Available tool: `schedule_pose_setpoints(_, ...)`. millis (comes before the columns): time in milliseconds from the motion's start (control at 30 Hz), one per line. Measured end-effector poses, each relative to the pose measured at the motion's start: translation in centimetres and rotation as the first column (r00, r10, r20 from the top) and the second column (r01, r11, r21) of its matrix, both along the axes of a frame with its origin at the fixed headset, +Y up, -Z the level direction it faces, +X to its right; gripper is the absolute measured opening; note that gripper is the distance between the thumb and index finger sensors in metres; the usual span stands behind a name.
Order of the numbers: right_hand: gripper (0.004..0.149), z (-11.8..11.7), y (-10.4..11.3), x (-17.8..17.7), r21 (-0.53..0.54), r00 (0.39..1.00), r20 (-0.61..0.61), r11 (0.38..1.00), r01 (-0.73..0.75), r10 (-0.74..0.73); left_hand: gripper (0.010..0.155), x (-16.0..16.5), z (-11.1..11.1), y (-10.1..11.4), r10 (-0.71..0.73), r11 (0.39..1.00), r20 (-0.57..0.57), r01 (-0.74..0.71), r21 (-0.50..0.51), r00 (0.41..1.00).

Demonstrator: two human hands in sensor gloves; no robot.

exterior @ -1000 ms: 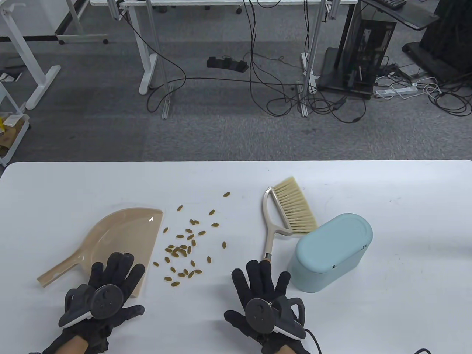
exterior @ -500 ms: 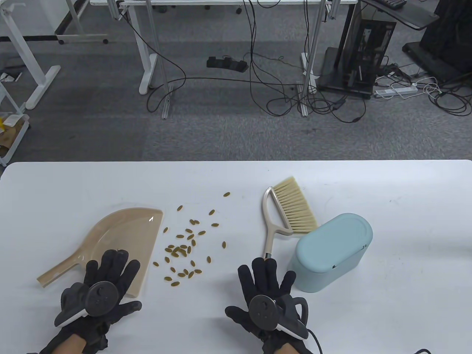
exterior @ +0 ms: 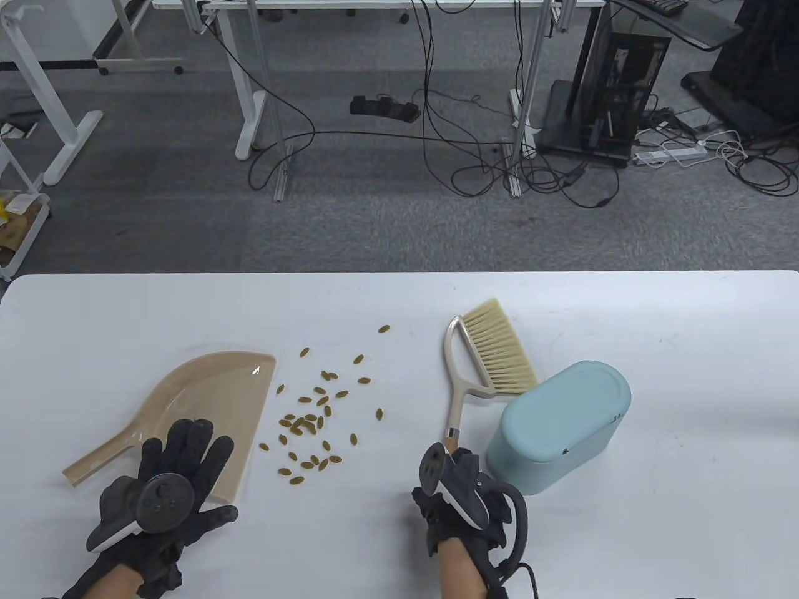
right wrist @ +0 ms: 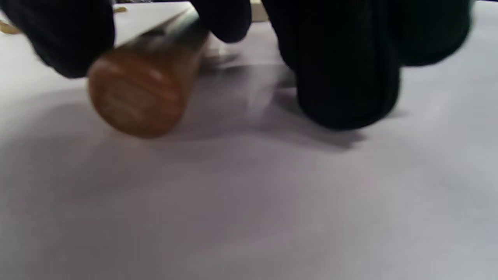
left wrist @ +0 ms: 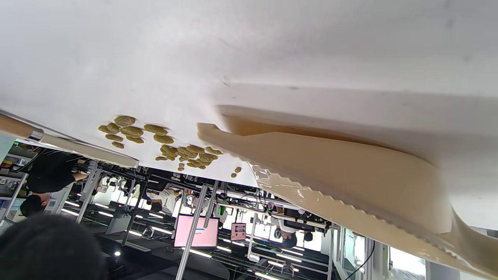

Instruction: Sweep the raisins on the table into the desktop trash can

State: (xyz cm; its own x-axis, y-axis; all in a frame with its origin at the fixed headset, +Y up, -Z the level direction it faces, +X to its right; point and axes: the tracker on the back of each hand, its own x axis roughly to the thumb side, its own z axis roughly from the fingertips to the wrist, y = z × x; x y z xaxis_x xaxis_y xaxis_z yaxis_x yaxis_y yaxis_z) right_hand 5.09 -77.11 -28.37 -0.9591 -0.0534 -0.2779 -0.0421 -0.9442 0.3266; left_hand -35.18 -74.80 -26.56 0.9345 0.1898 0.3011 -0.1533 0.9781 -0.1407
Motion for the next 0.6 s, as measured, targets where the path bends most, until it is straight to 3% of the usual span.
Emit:
schedule_pose_setpoints(67,0.084,-0.6,-0.3,-0.7,-0.017,0.997,0.055,0.998,-0.062,0.062,0.093,0.0,0.0,0.0,-0.004,1.000,-0.003,0.004,-0.005,1.000)
schedule_pose_setpoints(200,0.066,-1.0,-0.4,-1.4,0.018,0.968,0.242,0.998,0.055,-0.058,0.093,-0.1,0.1,-0.1,-0.006,1.000,-0.012,0.006,-0.019,1.000)
schedule_pose_setpoints(300,0.063,-1.0,0.0,-0.9,-0.018,0.968,0.222,0.994,-0.112,0.113,0.093,-0.4,0.1,0.6,0.019,1.000,-0.023,-0.019,-0.010,1.000)
schedule_pose_setpoints(400,0.059,-0.1,0.2,0.3,0.084,0.943,0.312,0.985,-0.150,0.116,0.092,-1.0,-0.1,1.2,0.083,0.997,-0.033,-0.083,-0.001,0.996)
schedule_pose_setpoints(433,0.058,0.2,0.4,0.7,0.135,0.944,0.317,0.981,-0.136,0.088,0.091,-1.1,-0.1,1.2,0.097,0.995,-0.037,-0.098,-0.003,0.995)
schedule_pose_setpoints(500,0.057,0.6,0.8,1.0,0.120,0.955,0.291,0.987,-0.102,0.063,0.091,-1.3,-0.3,1.0,0.090,0.996,-0.047,-0.091,-0.015,0.995)
schedule_pose_setpoints(600,0.063,0.7,2.4,0.5,0.225,0.990,0.144,0.973,-0.041,0.008,0.090,-1.3,-0.3,0.7,0.080,0.996,-0.051,-0.082,-0.033,0.996)
